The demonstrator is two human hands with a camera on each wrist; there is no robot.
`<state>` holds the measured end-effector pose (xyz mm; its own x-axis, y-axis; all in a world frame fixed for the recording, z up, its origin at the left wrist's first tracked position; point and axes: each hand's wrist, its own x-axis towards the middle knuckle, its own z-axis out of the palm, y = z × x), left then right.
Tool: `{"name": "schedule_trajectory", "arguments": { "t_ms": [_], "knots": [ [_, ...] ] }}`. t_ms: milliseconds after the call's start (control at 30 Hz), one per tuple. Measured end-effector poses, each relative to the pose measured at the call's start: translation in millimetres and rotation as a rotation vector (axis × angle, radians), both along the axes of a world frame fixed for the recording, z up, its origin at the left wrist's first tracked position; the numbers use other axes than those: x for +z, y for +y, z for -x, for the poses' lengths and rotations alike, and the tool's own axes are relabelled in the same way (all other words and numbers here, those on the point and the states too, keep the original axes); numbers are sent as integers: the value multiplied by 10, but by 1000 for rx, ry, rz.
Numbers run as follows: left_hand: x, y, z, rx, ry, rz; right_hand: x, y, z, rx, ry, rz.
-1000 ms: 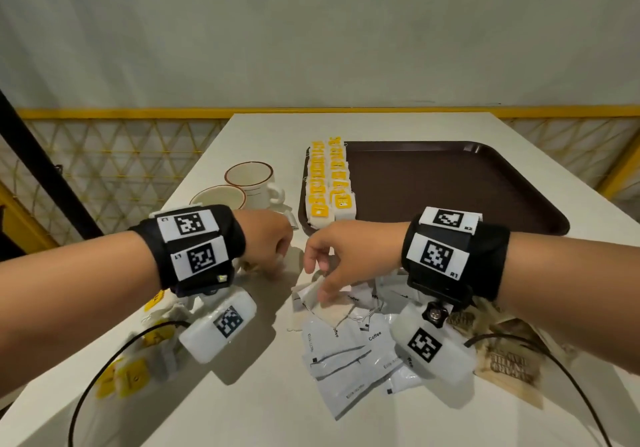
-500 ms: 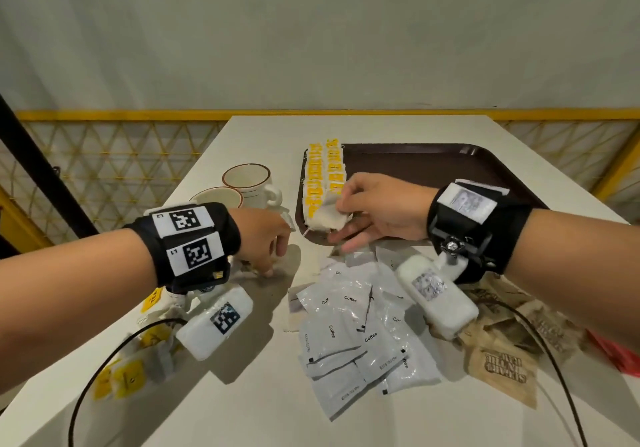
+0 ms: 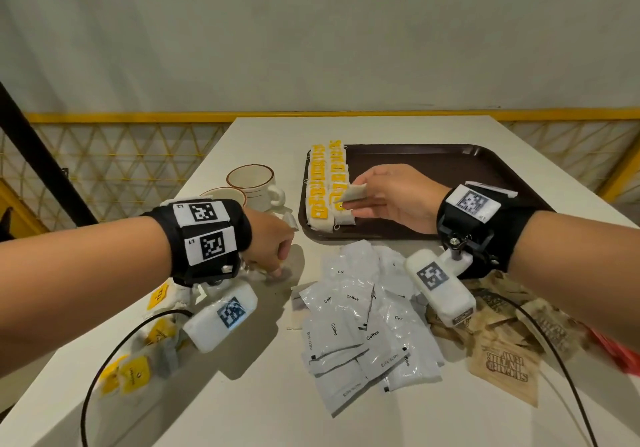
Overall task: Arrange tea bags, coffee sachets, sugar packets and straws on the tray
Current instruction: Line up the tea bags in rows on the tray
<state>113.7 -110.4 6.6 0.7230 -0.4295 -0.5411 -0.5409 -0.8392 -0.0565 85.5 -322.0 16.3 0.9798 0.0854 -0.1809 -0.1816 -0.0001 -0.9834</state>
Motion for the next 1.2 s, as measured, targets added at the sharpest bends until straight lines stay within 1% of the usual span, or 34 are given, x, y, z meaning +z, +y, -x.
{"name": "schedule_trajectory", "arguments": {
  "t_ms": [67,100,233,300,500,633,700,800,833,900,933,1000,1067,1100,1200],
  "knots": [
    [-3,-20,-5,10,22,16,1,-11,-5,-48,1,-52],
    [-8,-28,-10,17,29,30,-6,-23,-10,-63,-12,-42],
    [-28,-30,-38,69,66,83,-36,-62,4,-44,-68,104],
    [-24,-19,-51,83,73,86,-51,-77,-1,-29,-49,115],
    [-13,-7,-57,29,112,-3,-82,-39,41,33,-60,224],
    [-52,7,-59,0,94,17,-103,-47,36,58,-74,272],
    [-74,18,-47,-4,73,62,-110,-62,23,42,-98,312],
    [-65,30,-24,27,50,154,-83,-99,17,-9,-193,456],
    [-41,30,-24,45,49,198,-64,-119,17,-1,-202,482],
    [45,17,-49,50,28,268,-22,-151,27,56,-182,474],
    [106,1,-66,37,-9,290,-4,-168,34,67,-186,486],
    [217,-35,-124,-4,-138,326,23,-206,30,44,-205,535],
    [303,-78,-179,-12,-248,384,38,-242,32,39,-190,534],
    [330,-96,-212,20,-247,452,43,-259,33,38,-174,518],
    [352,-191,-272,160,-90,741,48,-294,41,22,-127,465]
  ]
}}
